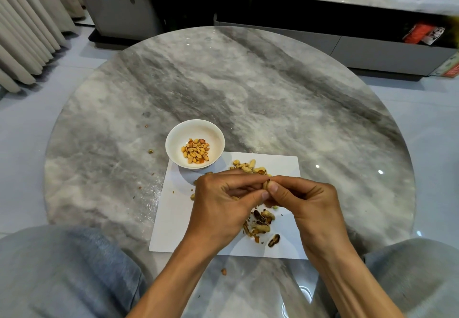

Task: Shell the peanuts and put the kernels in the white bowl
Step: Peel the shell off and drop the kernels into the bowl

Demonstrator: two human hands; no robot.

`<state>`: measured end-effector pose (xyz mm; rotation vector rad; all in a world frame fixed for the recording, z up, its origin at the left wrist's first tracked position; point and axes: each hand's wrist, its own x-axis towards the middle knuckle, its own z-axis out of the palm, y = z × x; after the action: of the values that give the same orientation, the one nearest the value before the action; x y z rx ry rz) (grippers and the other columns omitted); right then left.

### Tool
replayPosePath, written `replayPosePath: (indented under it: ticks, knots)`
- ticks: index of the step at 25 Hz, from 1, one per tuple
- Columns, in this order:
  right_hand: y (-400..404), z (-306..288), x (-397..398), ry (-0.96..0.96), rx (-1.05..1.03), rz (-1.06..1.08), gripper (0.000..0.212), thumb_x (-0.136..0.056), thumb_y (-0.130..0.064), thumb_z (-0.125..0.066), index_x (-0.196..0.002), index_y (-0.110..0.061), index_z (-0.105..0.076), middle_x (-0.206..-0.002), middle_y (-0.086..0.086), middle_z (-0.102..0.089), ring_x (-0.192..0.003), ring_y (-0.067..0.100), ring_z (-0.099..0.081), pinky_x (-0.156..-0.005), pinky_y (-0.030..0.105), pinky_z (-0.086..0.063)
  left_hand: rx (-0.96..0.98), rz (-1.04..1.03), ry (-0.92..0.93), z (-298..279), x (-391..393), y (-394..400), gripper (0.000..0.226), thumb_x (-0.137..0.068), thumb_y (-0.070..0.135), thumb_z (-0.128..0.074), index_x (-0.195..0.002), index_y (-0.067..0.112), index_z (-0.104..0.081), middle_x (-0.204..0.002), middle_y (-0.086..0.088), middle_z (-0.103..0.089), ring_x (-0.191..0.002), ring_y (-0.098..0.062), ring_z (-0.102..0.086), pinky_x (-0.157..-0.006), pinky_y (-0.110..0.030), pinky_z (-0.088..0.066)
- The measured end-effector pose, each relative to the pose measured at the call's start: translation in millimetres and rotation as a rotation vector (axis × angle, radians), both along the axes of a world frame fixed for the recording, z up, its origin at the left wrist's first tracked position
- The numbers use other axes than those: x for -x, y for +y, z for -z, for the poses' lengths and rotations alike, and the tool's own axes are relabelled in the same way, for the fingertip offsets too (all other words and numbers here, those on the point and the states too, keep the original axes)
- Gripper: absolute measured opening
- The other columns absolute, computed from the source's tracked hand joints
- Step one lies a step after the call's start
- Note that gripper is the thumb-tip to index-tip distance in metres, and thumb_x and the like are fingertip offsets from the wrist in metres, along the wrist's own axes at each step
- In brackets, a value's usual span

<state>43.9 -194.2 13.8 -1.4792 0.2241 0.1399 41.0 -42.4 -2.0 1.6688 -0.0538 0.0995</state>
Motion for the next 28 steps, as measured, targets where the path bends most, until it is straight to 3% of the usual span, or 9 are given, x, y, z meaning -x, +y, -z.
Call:
replayPosePath:
  ticks: [4,8,12,15,17,19,22,24,28]
  knots:
    - [2.5,2.7,1.1,0.034,-0.089,0.047,0.022,-0.071,-0.015,-0.074,-0.090,-0.004,-0.078,-0.087,0.017,-0.077,-0.080,0.027,-0.075,-0.070,0.024,-0.058,0.073,-0.046,0.027,1.1,-0.2,-3.9,0.029,-0.074,-0.002,-0.082,-0.099,0.011,-0.079,-0.090,0.001,-0.077,-0.081,-0.011,-0.075,-0.072,-0.023,-0.060]
    - [7.1,-0.3,1.1,0.124,-0.231,0.079,0.022,-0.074,-0.012,-0.069,-0.092,-0.002,-0.076,-0.087,0.015,-0.077,-0.075,0.020,-0.075,-0.068,0.021,-0.058,0.247,-0.048,0.136,0.9,-2.2,-5.1,0.032,-0.075,-0.005,-0.079,-0.099,0.016,-0.078,-0.089,-0.004,-0.078,-0.083,-0.019,-0.075,-0.074,-0.025,-0.059]
    - [9.5,0.3,0.4,0.168,-0.305,0.129,0.021,-0.074,-0.014,-0.068,-0.090,-0.003,-0.076,-0.078,0.010,-0.075,-0.068,0.014,-0.071,-0.067,0.020,-0.058,0.357,-0.095,0.253,1.0,-2.2,-10.0,0.033,-0.081,-0.005,-0.073,-0.102,0.020,-0.076,-0.094,-0.003,-0.078,-0.090,-0.017,-0.075,-0.078,-0.024,-0.058]
    - [9.9,0.3,1.2,0.127,-0.288,0.123,0.016,-0.076,-0.013,-0.069,-0.088,-0.007,-0.078,-0.083,0.011,-0.076,-0.071,0.017,-0.073,-0.068,0.020,-0.058,0.501,-0.153,0.387,-1.1,-0.8,-15.7,0.027,-0.088,-0.005,-0.066,-0.101,0.017,-0.076,-0.096,-0.006,-0.078,-0.085,-0.016,-0.074,-0.075,-0.022,-0.057]
    - [11.5,1.0,3.3,-0.024,-0.058,0.076,0.012,-0.080,-0.009,-0.073,-0.089,-0.014,-0.079,-0.086,0.005,-0.078,-0.077,0.015,-0.073,-0.070,0.020,-0.056,0.722,-0.184,0.508,-4.3,-1.9,-18.4,0.021,-0.092,-0.002,-0.059,-0.102,0.009,-0.075,-0.097,-0.011,-0.077,-0.084,-0.016,-0.073,-0.075,-0.023,-0.059]
    - [12.1,6.7,4.7,-0.348,0.380,-0.001,0.017,-0.084,-0.006,-0.075,-0.093,-0.019,-0.079,-0.088,-0.006,-0.075,-0.081,0.010,-0.070,-0.074,0.017,-0.051,0.929,-0.186,0.598,-6.4,-3.2,-19.3,0.019,-0.094,0.004,-0.055,-0.100,0.001,-0.073,-0.096,-0.012,-0.076,-0.085,-0.015,-0.073,-0.075,-0.023,-0.059]
    - [11.2,18.0,2.9,-0.744,0.839,-0.098,0.014,-0.088,-0.010,-0.071,-0.098,-0.016,-0.078,-0.092,-0.007,-0.068,-0.084,0.013,-0.062,-0.076,0.017,-0.046,1.014,-0.167,0.664,-5.6,-3.1,-18.3,0.021,-0.095,0.006,-0.054,-0.100,-0.002,-0.073,-0.096,-0.013,-0.074,-0.082,-0.013,-0.072,-0.068,-0.021,-0.058]
    - [11.8,16.3,3.7,-0.684,0.775,-0.085,0.014,-0.088,-0.010,-0.071,-0.098,-0.019,-0.078,-0.093,-0.011,-0.068,-0.085,0.012,-0.063,-0.076,0.021,-0.048,1.038,-0.168,0.688,-6.0,-2.6,-17.8,0.021,-0.095,0.004,-0.054,-0.100,-0.004,-0.072,-0.095,-0.014,-0.074,-0.083,-0.014,-0.073,-0.067,-0.021,-0.058]
    - [10.4,4.0,3.3,-0.244,0.285,0.027,0.016,-0.087,-0.012,-0.074,-0.090,-0.027,-0.077,-0.086,-0.009,-0.074,-0.079,0.009,-0.070,-0.072,0.021,-0.055,1.096,-0.181,0.752,-11.3,-2.6,-14.5,0.022,-0.096,0.004,-0.051,-0.099,-0.008,-0.069,-0.094,-0.020,-0.074,-0.085,-0.023,-0.075,-0.074,-0.028,-0.062]
